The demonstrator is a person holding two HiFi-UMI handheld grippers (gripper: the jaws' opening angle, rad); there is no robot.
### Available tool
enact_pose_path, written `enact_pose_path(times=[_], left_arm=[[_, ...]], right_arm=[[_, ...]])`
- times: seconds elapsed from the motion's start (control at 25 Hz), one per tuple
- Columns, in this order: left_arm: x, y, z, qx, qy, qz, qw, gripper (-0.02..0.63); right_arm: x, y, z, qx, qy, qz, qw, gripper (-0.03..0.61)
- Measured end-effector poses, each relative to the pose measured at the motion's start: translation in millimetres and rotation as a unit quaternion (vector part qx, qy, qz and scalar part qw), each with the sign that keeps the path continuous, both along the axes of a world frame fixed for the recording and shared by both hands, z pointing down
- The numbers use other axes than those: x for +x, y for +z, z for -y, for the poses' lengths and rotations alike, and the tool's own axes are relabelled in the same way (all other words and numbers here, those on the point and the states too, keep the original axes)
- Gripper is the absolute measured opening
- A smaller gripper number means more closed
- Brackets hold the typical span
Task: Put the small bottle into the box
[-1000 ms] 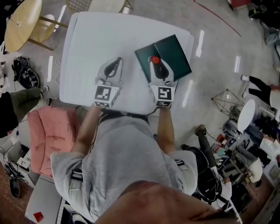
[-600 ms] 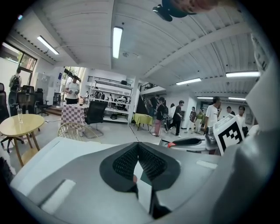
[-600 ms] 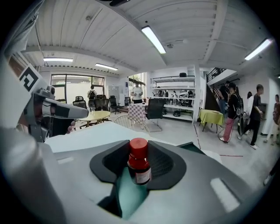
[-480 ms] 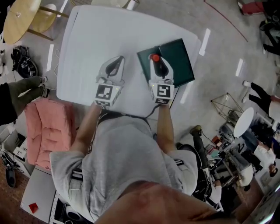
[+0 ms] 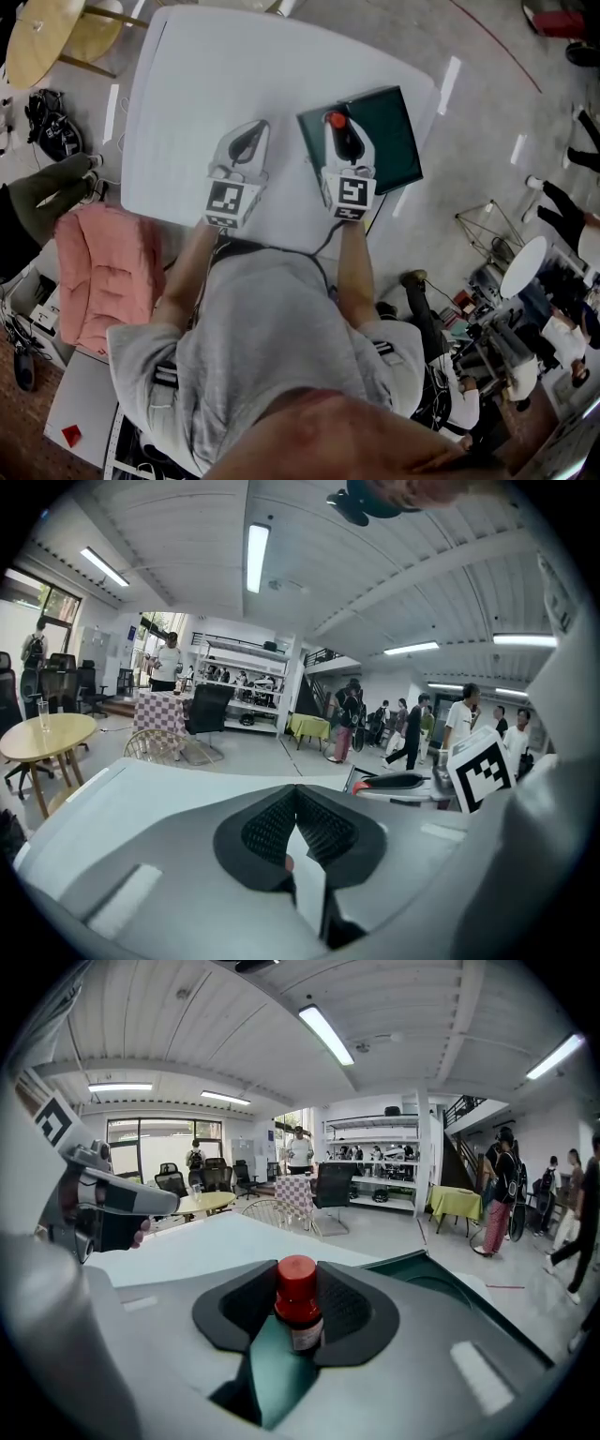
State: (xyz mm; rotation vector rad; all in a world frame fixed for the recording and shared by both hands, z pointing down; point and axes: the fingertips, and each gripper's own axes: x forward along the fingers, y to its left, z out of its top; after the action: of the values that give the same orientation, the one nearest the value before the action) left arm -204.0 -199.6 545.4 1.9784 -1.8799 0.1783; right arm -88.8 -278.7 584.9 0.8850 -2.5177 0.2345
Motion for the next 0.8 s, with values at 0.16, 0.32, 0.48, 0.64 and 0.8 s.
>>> enact_pose_path(times=[0.16, 0.32, 0.48, 0.64, 0.8], left_arm=[[0.1, -4.1, 3.1, 0.004, 0.002, 0.0, 1.0, 0.012], [1.5, -2.8, 5.6, 0.001, 0.006, -0.001, 1.0, 0.012], [2.4, -3.7, 5.9, 0.002, 0.009, -0.002, 1.0, 0.011], [1.7, -4.0, 4.7, 0.002, 0.01, -0.004, 0.9999, 0.012], [-0.5, -2.5, 2.9, 0.003, 0.009, -0.005, 0.9999, 0.012]], right_arm=[[0.7, 2.5, 1.5, -0.004, 0.002, -0.003, 1.0, 0.133], [-0.8, 3.5, 2.2, -0.003, -0.001, -0.007, 1.0, 0.133], [-1.8, 3.3, 2.5, -0.004, 0.001, -0.01, 1.0, 0.135], [-2.1, 4.8, 3.1, -0.006, 0.009, -0.013, 1.0, 0.135], [-2.9, 5.6, 4.2, -0.006, 0.022, -0.01, 1.0, 0.147]])
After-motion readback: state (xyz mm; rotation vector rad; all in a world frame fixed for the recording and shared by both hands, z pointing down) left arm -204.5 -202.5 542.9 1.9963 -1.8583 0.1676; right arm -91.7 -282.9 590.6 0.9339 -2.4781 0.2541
